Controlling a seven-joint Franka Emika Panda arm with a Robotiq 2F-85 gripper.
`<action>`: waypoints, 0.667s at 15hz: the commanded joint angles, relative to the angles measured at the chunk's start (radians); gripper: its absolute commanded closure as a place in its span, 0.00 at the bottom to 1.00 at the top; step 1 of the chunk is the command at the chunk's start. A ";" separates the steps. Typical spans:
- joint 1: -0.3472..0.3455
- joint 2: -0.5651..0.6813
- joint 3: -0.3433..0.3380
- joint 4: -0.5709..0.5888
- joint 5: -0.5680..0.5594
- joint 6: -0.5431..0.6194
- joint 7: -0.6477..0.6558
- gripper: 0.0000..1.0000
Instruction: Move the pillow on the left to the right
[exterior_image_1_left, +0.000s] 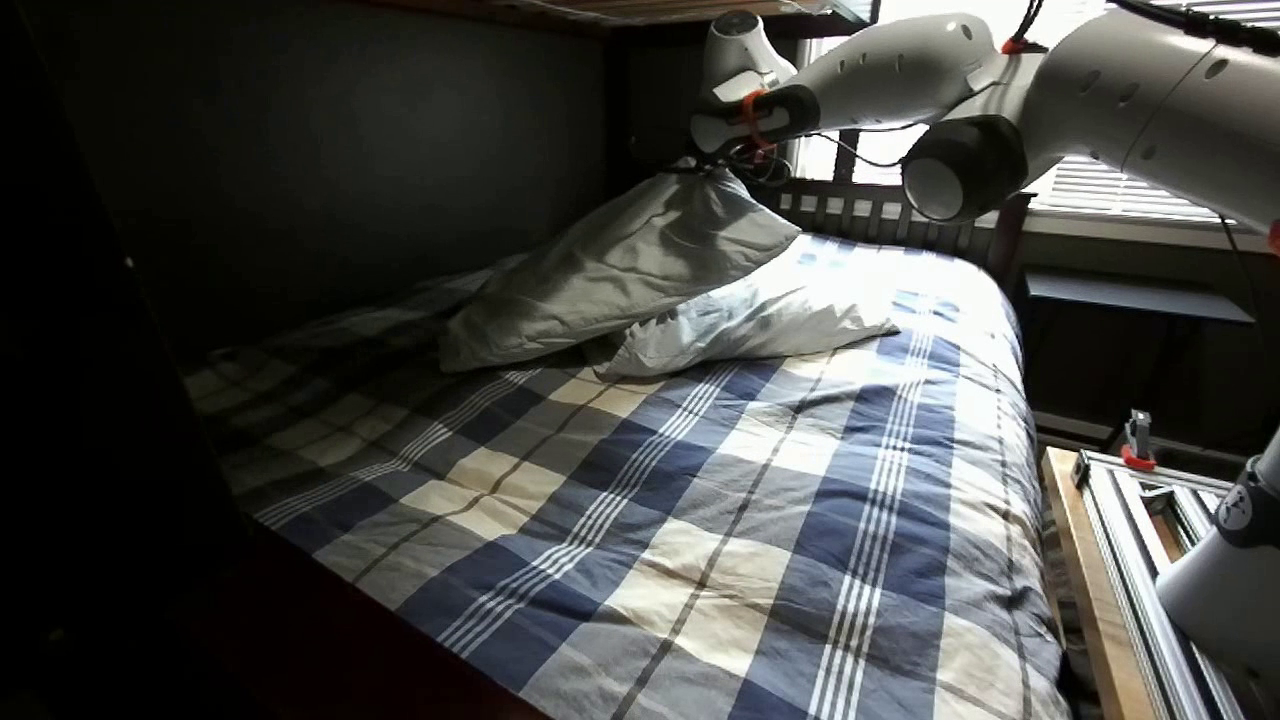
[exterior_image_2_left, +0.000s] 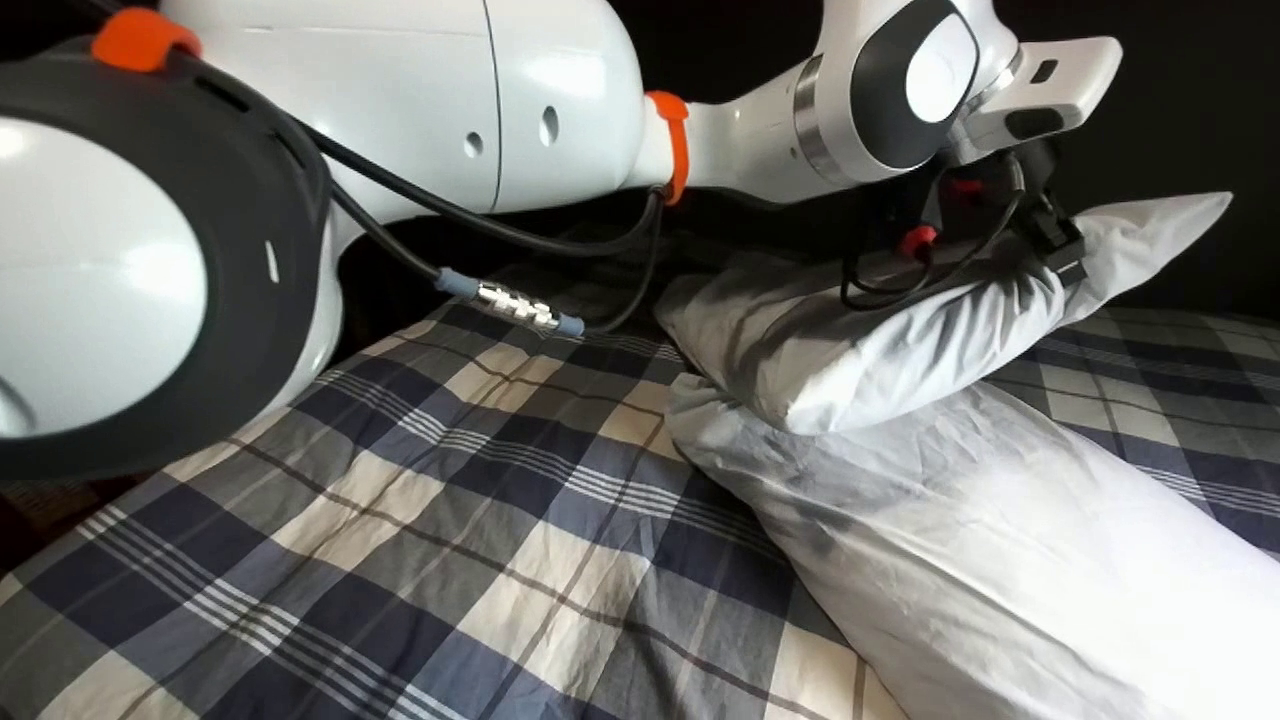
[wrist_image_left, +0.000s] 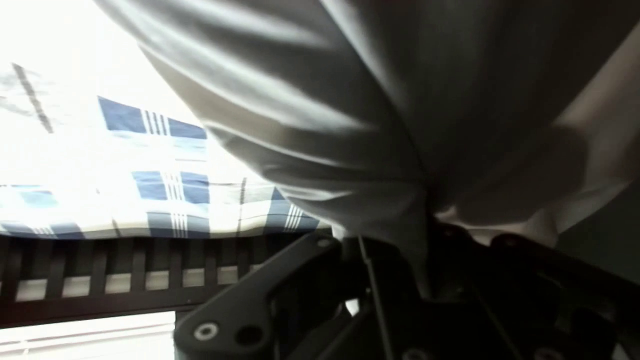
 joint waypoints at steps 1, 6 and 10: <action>-0.061 -0.062 0.017 -0.027 -0.084 -0.047 0.054 0.97; -0.147 -0.054 -0.001 0.004 -0.127 -0.081 0.152 0.97; -0.194 -0.051 -0.003 0.002 -0.168 -0.141 0.197 0.97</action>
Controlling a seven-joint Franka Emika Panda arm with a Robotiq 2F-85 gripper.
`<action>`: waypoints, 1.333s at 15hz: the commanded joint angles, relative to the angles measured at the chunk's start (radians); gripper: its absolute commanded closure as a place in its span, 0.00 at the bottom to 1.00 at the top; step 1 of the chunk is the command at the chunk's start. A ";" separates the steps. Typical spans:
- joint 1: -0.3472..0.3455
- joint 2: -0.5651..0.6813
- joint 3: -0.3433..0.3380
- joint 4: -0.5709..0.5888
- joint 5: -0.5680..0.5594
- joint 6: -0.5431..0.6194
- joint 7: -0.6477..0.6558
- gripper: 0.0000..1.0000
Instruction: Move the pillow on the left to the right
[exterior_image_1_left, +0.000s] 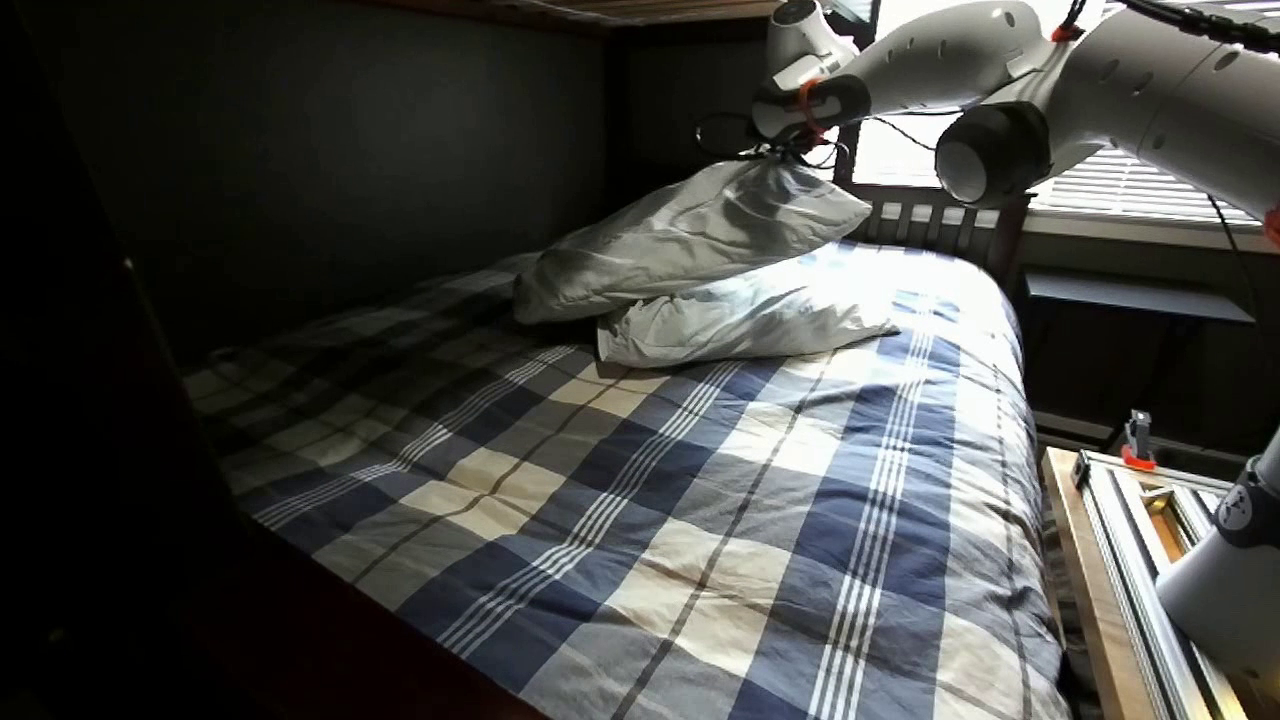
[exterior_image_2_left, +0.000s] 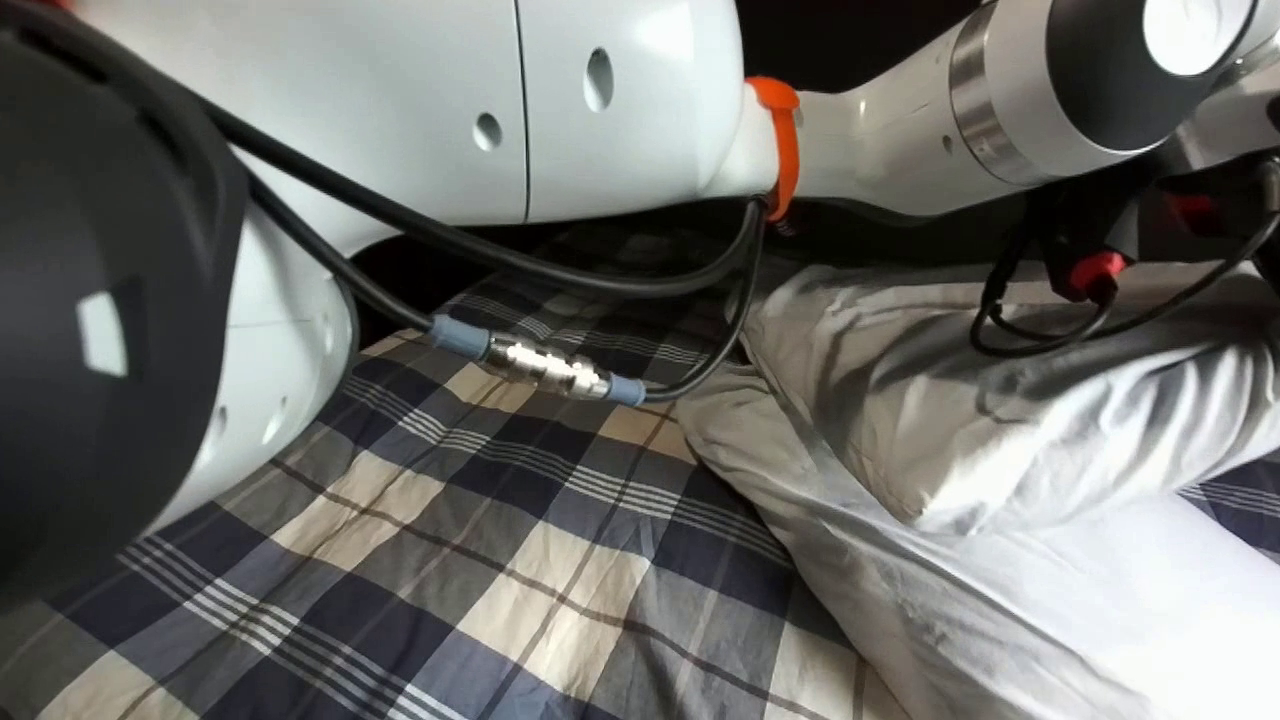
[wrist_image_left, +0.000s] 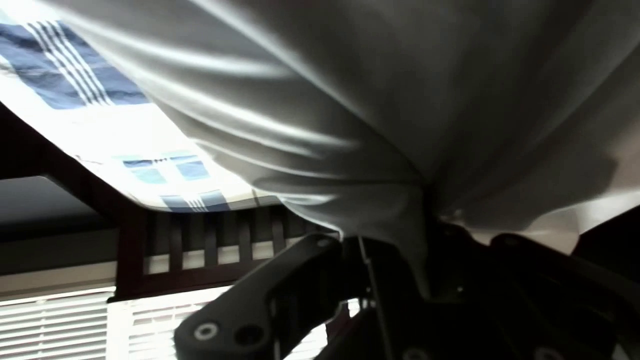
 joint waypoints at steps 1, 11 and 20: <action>-0.041 -0.012 -0.009 0.001 -0.077 -0.080 0.071 0.97; -0.035 -0.026 0.078 -0.004 -0.099 -0.153 0.036 0.32; 0.113 -0.038 0.314 -0.016 0.043 -0.126 -0.168 0.00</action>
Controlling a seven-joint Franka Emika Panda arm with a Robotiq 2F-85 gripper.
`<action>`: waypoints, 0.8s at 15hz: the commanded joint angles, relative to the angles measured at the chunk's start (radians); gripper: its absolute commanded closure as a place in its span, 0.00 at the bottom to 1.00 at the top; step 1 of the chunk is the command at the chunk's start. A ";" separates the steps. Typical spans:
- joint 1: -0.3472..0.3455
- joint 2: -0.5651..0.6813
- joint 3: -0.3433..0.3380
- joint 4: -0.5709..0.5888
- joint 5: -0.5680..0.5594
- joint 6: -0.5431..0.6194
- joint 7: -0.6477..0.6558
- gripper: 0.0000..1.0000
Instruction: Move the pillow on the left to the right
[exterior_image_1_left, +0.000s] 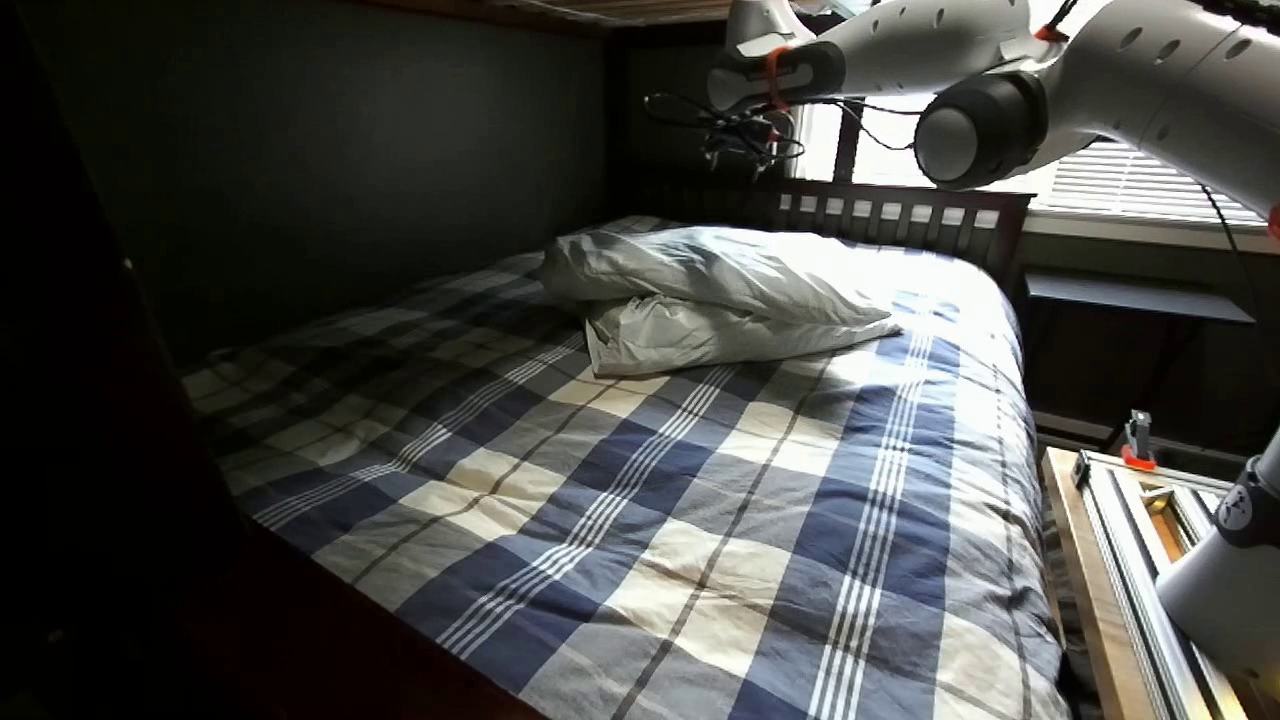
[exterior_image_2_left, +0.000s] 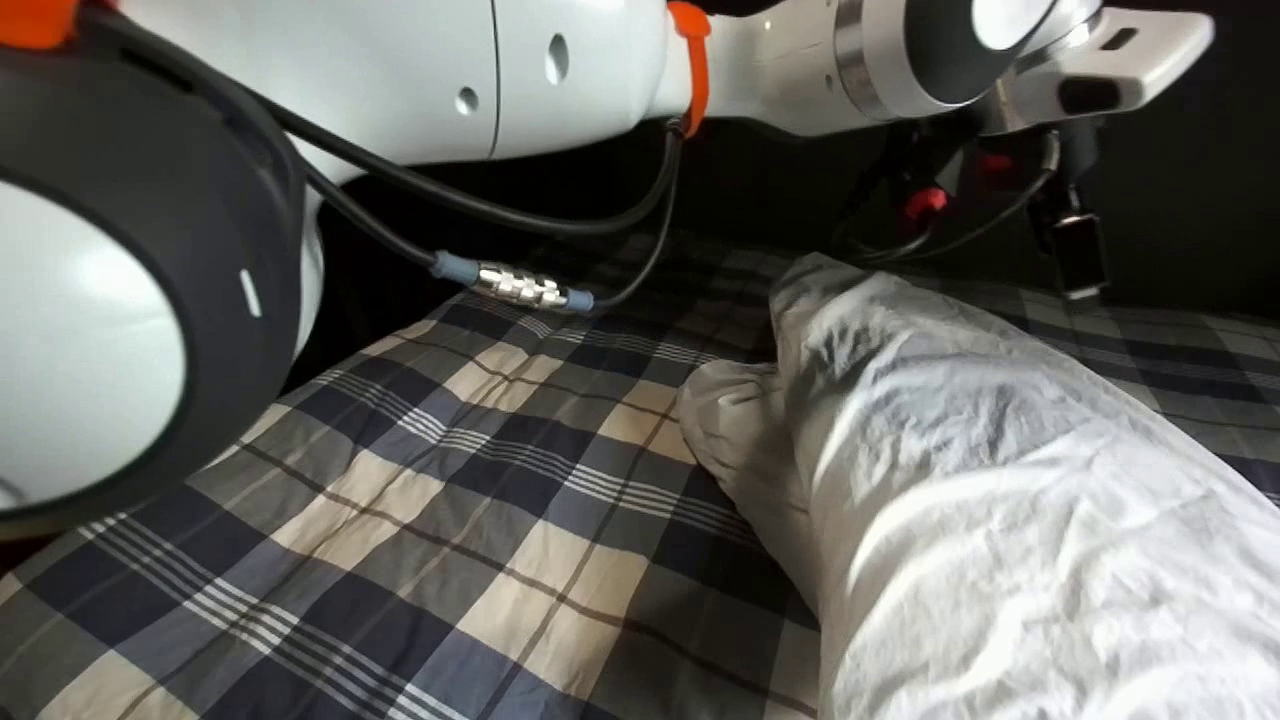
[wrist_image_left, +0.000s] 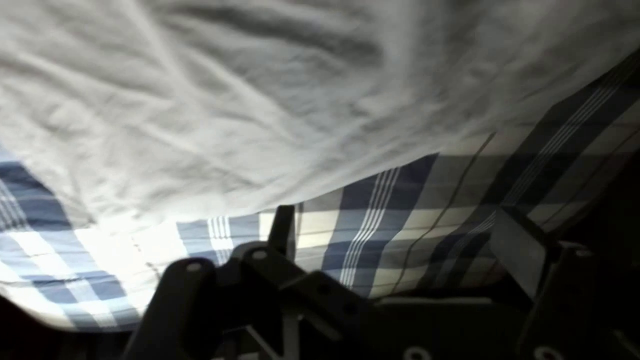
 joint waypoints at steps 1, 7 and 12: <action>0.062 0.007 0.068 -0.029 0.058 0.019 -0.116 0.00; 0.103 0.025 0.143 0.011 0.119 -0.048 -0.419 0.00; 0.089 -0.023 0.187 -0.027 0.154 -0.067 -0.713 0.00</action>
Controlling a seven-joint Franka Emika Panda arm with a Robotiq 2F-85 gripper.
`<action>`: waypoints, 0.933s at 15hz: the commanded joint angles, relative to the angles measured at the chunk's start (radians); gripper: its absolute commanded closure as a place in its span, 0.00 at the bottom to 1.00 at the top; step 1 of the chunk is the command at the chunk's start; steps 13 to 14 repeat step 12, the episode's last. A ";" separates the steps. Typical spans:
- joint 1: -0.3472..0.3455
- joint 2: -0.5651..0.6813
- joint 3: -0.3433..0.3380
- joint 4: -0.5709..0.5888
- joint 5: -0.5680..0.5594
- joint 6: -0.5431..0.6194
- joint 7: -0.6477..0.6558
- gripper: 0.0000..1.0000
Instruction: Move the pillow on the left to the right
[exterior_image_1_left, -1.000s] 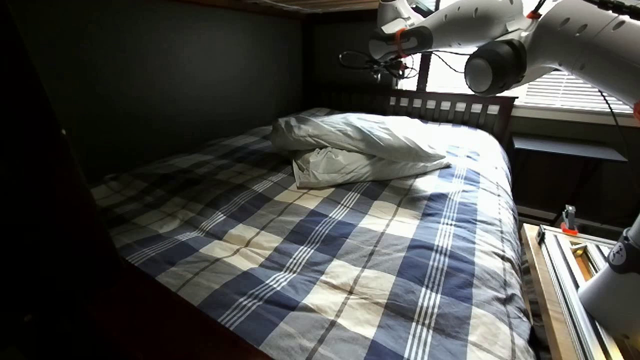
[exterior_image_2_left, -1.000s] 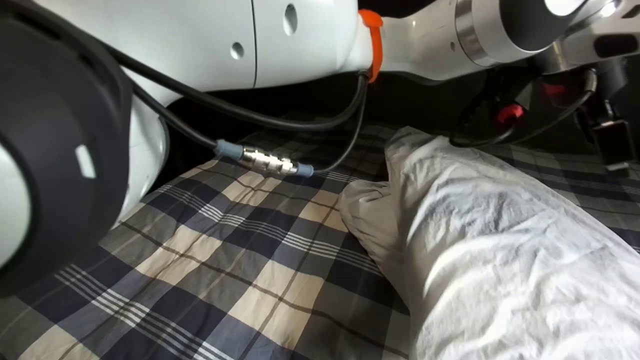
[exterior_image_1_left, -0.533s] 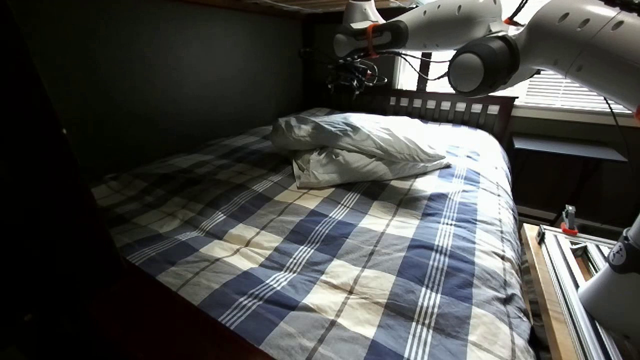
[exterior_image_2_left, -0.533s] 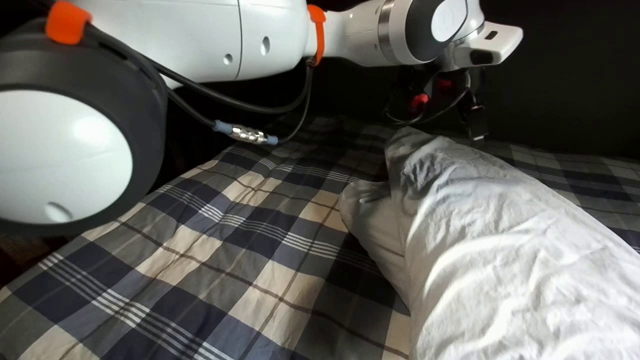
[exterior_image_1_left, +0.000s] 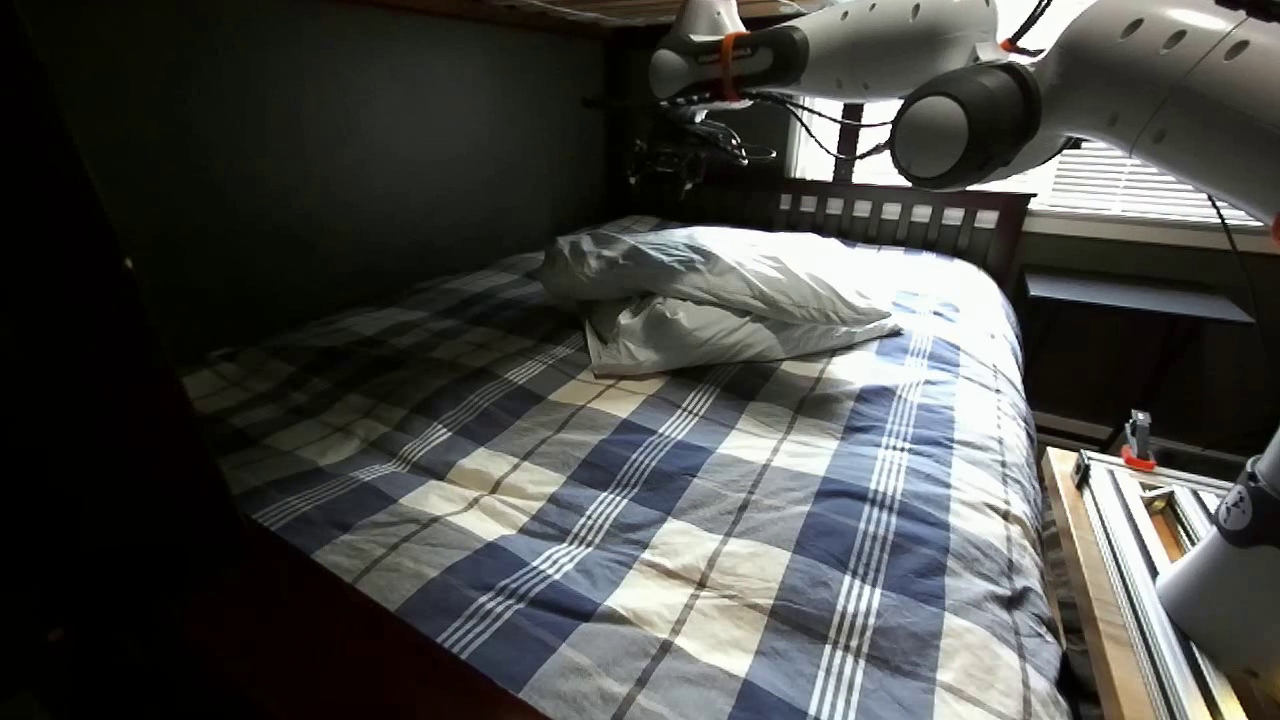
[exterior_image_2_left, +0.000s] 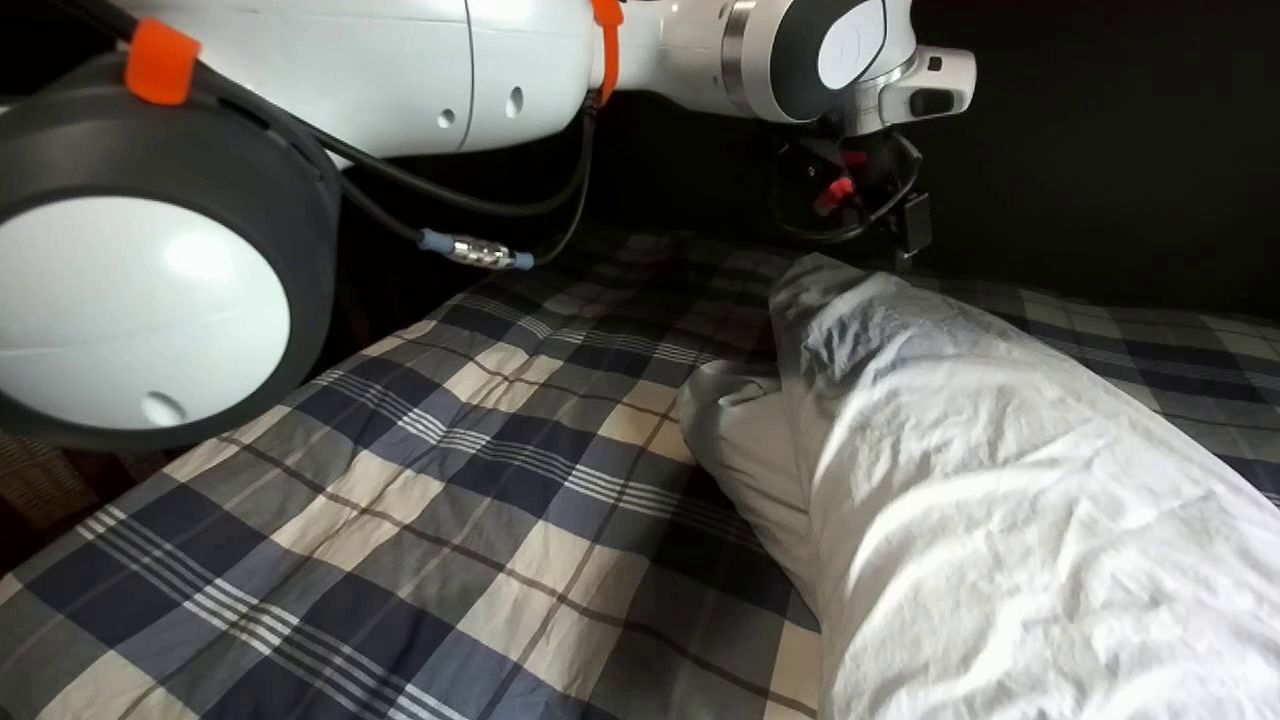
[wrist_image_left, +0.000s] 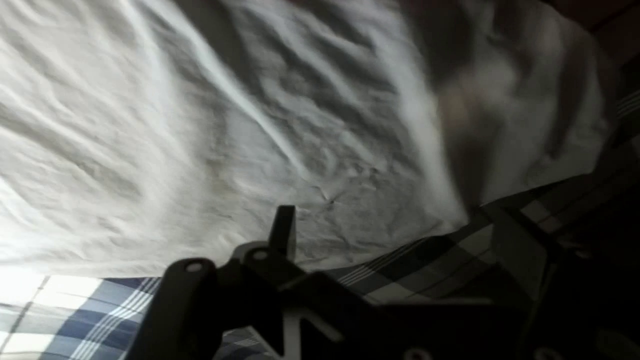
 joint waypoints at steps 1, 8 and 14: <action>-0.018 -0.034 0.046 -0.017 0.043 -0.034 -0.223 0.00; -0.008 -0.024 0.021 -0.008 0.032 -0.006 -0.198 0.00; -0.008 -0.024 0.022 -0.007 0.032 -0.006 -0.201 0.00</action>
